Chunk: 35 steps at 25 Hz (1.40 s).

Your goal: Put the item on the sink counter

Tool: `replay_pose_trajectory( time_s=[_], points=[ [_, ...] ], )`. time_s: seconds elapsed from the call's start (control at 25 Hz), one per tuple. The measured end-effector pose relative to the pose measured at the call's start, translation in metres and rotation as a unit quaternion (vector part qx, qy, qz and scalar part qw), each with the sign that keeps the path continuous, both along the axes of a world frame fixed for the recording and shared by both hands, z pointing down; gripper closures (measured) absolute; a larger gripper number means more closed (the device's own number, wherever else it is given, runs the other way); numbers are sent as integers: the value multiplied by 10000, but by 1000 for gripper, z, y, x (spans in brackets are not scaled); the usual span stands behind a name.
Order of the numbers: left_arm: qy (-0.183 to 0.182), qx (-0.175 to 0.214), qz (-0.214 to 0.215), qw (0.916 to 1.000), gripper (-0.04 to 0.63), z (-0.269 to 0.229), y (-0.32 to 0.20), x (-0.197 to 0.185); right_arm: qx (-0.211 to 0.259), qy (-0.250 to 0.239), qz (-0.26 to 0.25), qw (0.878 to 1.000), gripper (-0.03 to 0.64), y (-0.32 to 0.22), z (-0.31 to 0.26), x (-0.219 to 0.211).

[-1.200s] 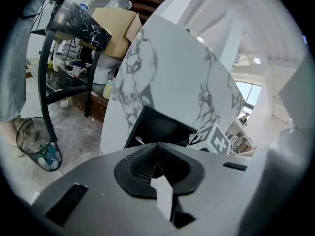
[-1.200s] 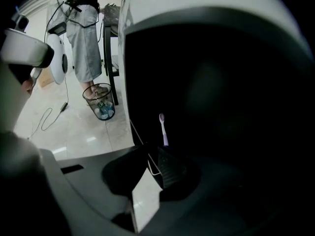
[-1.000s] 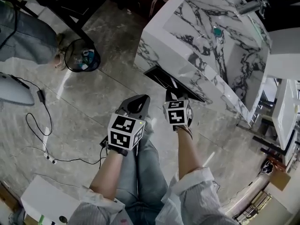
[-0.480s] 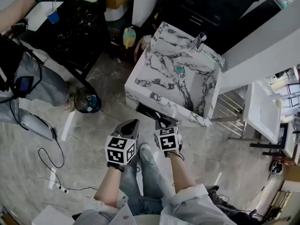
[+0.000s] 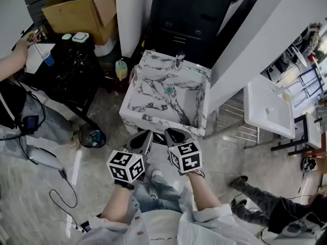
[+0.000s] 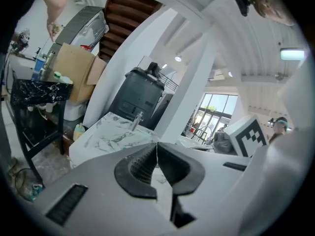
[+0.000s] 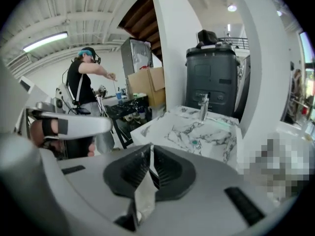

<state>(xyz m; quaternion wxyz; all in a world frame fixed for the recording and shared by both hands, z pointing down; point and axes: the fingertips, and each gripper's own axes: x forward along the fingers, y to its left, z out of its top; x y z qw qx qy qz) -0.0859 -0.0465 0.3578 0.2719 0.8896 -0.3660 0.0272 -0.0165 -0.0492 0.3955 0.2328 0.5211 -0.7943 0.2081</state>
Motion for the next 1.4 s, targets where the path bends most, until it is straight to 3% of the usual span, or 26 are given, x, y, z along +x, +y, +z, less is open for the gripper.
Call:
replay_pose_trajectory(
  time_s=[0.28, 0.52, 0.84, 1.4],
  points=[
    [318, 637, 562, 9959, 575, -68, 10, 25, 837, -444, 97, 9954, 604, 22, -81, 16],
    [585, 909, 931, 9898, 575, -99, 33, 36, 1394, -551, 20, 9887, 607, 40, -125, 13],
    [605, 1201, 1182, 9838, 575, -123, 47, 45, 1468, -539, -128, 9876, 607, 57, -133, 11],
    [427, 1180, 1155, 9853, 575, -119, 59, 50, 1444, -705, -121, 9869, 607, 72, -132, 17]
  ],
)
